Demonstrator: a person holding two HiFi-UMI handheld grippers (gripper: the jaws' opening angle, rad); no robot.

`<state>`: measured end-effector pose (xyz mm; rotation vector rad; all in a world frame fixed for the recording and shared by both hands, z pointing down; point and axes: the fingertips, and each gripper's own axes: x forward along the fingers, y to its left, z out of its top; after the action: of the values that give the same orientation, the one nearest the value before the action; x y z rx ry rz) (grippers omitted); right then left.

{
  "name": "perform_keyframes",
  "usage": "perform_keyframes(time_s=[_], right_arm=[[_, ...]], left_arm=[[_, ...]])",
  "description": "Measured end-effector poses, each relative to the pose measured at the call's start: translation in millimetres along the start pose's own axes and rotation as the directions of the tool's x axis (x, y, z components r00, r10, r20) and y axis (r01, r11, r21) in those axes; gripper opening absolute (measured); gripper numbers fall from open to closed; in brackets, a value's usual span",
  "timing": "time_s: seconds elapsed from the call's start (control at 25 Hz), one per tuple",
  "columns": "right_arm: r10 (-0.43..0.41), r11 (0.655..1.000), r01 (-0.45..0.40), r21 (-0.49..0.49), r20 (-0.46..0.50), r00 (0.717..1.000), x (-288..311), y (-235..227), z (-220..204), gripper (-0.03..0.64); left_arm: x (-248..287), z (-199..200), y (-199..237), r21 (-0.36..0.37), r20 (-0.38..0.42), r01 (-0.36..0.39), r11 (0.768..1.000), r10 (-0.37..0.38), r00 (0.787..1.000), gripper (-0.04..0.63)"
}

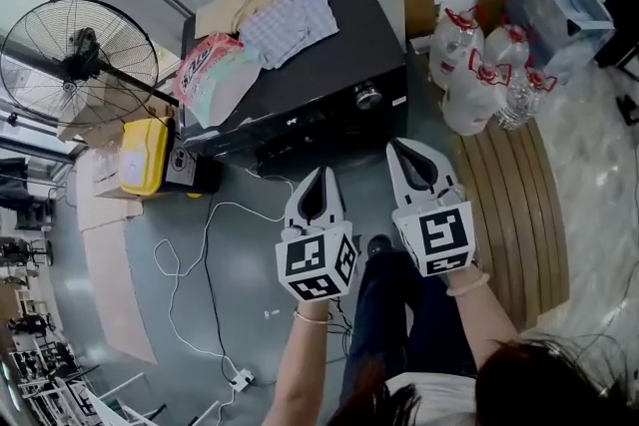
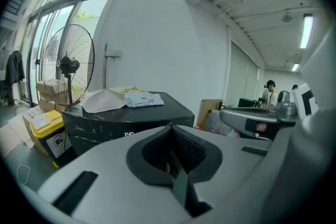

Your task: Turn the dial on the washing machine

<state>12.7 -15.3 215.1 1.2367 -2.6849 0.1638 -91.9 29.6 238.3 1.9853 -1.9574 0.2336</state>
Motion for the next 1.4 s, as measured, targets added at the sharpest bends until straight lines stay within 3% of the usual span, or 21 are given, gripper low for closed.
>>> perform_keyframes(time_s=[0.32,0.6,0.96,1.4], right_arm=[[-0.021,1.000,0.021,0.002,-0.033,0.999,44.8,-8.4,-28.2,0.025],[-0.005,0.998,0.002,-0.065,-0.057,0.998,77.6,-10.7,-49.1,0.038],[-0.032,0.987,0.019,-0.158,-0.077,0.997,118.3,-21.1,-79.9,0.126],[-0.097,0.981,0.072,-0.179,-0.133,0.986,153.4,-44.7,-122.5,0.269]], left_arm=[[43.9,-16.3,29.3,0.021,-0.018,0.017,1.000,-0.016,1.000,0.017],[74.1,-26.6,54.1,0.036,-0.013,0.015,0.999,-0.015,1.000,0.017],[105.5,-46.1,72.8,0.048,-0.001,0.012,0.999,-0.012,1.000,0.017],[139.0,-70.5,73.7,0.071,-0.007,0.039,0.997,-0.038,0.999,0.017]])
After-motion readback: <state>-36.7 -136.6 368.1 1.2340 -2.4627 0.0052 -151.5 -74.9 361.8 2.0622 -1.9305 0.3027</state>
